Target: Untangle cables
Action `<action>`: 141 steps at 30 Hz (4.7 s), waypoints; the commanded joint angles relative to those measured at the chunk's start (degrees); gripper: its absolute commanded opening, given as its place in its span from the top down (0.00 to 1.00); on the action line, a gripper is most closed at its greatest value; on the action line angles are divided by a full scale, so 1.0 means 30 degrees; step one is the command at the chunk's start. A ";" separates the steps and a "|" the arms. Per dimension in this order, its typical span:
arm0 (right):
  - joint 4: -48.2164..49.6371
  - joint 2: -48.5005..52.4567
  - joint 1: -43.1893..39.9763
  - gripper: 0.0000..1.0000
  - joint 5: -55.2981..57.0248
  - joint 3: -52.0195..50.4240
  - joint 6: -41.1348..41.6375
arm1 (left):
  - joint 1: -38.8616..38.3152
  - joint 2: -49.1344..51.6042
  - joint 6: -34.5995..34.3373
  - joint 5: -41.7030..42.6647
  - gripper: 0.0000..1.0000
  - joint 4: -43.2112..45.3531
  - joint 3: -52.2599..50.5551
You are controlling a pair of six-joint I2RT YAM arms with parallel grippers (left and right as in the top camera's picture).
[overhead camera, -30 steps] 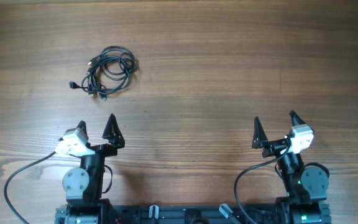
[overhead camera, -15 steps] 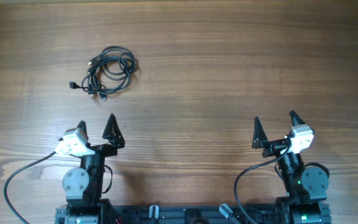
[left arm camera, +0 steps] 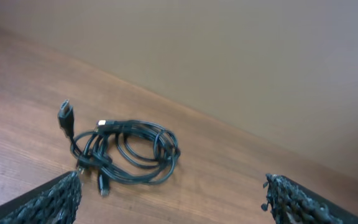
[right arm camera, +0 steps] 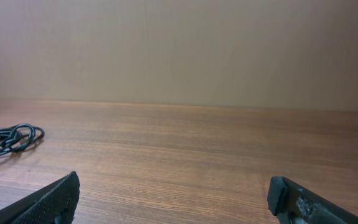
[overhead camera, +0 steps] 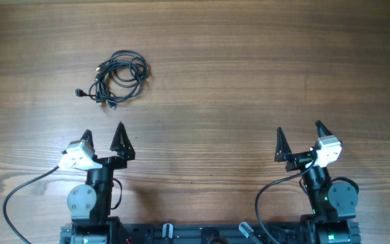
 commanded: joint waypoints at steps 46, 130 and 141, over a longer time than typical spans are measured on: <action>0.0102 0.0044 0.0095 0.00 0.0393 -0.0015 -0.0233 | -0.1195 3.4294 -0.1800 -0.1071 0.96 -1.1016 2.4276; 0.0102 0.0044 0.0095 0.00 0.0393 -0.0015 -0.0233 | -0.3657 2.5616 -0.7672 0.2382 0.96 -1.1096 1.7129; 0.0102 0.0044 0.0095 0.00 0.0393 -0.0015 -0.0226 | -0.3657 2.5820 -0.7206 0.2368 0.96 -1.1052 1.7129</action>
